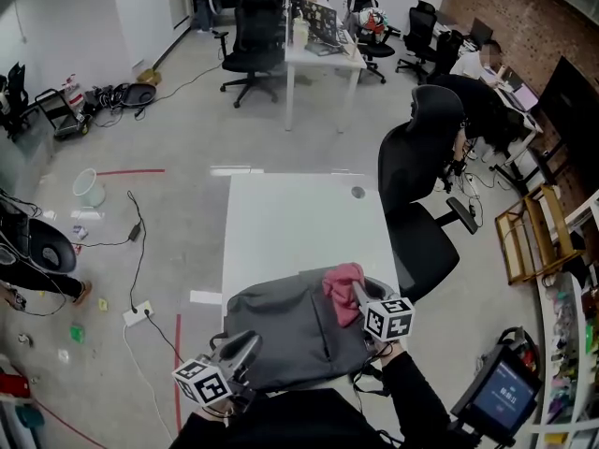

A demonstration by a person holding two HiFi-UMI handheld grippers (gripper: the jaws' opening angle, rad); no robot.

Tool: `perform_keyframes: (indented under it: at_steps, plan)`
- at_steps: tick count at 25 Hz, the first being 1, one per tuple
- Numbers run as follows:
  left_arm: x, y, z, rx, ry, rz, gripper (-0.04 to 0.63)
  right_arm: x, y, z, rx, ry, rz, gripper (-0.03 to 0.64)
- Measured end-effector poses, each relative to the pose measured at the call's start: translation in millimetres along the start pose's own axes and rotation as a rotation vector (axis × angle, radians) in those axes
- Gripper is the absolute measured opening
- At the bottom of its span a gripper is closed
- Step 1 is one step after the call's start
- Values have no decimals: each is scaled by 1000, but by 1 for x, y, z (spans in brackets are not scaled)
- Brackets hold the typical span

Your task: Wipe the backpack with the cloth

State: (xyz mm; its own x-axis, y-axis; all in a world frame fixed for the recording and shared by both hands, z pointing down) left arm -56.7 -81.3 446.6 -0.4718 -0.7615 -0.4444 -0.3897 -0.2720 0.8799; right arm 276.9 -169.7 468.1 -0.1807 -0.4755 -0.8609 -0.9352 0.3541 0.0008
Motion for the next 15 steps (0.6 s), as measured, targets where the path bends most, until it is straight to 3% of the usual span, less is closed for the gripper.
perform_keyframes:
  at_steps: [9,15]
  plan:
    - [31,31,58,18,-18,-2,97,-21,134,-77,175,142,143,58]
    - [47,48,91,40,-16,3,97,-21,239,-98,353,154,184,58]
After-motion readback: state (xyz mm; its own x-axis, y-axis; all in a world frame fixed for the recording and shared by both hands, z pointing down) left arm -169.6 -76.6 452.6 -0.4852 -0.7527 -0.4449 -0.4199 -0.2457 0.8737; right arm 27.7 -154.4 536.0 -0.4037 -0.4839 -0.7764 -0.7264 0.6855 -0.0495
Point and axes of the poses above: the fingertips, and each gripper's own axes: z backward along the fingers, y to its left, x out of its top, the point moved 6 cm from there along z, backward along the fingers, and after that the axes turned 13 degrees about z, right-handed, at the moved point
